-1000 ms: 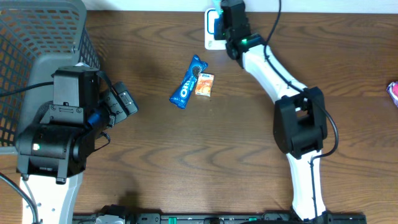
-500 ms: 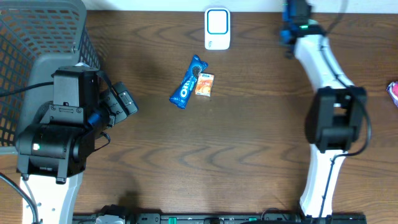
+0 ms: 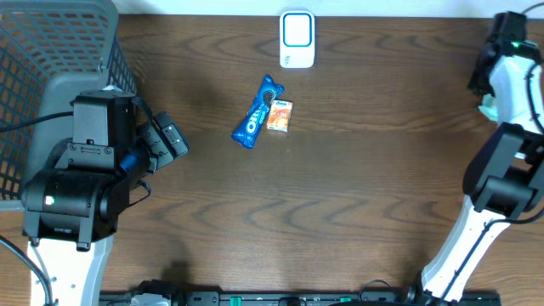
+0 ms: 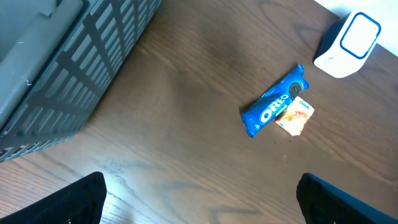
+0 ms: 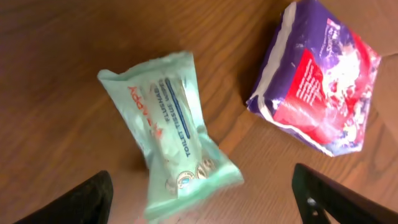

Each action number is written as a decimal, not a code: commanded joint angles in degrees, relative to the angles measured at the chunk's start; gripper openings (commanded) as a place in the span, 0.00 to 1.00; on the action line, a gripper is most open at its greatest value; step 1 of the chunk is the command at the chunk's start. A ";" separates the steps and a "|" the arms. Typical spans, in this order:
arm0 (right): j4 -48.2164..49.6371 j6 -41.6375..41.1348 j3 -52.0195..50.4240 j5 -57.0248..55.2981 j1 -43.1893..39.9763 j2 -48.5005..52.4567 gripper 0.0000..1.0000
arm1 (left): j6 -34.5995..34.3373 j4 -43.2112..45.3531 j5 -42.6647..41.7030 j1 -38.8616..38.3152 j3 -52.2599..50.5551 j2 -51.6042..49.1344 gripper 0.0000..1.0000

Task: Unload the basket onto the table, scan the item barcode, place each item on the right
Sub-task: 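Carry the wipes pack to the right table edge and release it, then move the right gripper left and grasp the orange Kleenex pack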

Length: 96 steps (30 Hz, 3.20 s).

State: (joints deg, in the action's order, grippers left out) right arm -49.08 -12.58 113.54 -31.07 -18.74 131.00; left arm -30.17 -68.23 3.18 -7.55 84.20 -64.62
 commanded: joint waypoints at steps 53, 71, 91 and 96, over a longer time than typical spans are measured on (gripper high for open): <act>20.59 12.46 -19.41 28.17 -5.77 -6.64 0.13 | 0.13 -0.13 0.70 0.26 0.42 -0.11 0.98; 5.64 12.46 -21.05 71.38 19.78 -10.95 0.99 | 0.15 -0.13 0.72 0.26 0.42 -0.11 0.98; 29.73 -19.76 -38.32 58.99 39.87 -10.86 0.99 | 0.13 -0.13 0.72 0.26 0.42 -0.11 0.98; 36.41 -20.59 -42.66 58.25 40.54 -10.86 0.99 | 0.13 -0.13 0.70 0.26 0.42 -0.11 0.98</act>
State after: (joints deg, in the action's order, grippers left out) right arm -13.89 -29.50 74.94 30.09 20.73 118.96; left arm -30.17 -68.25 3.18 -7.55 84.20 -64.62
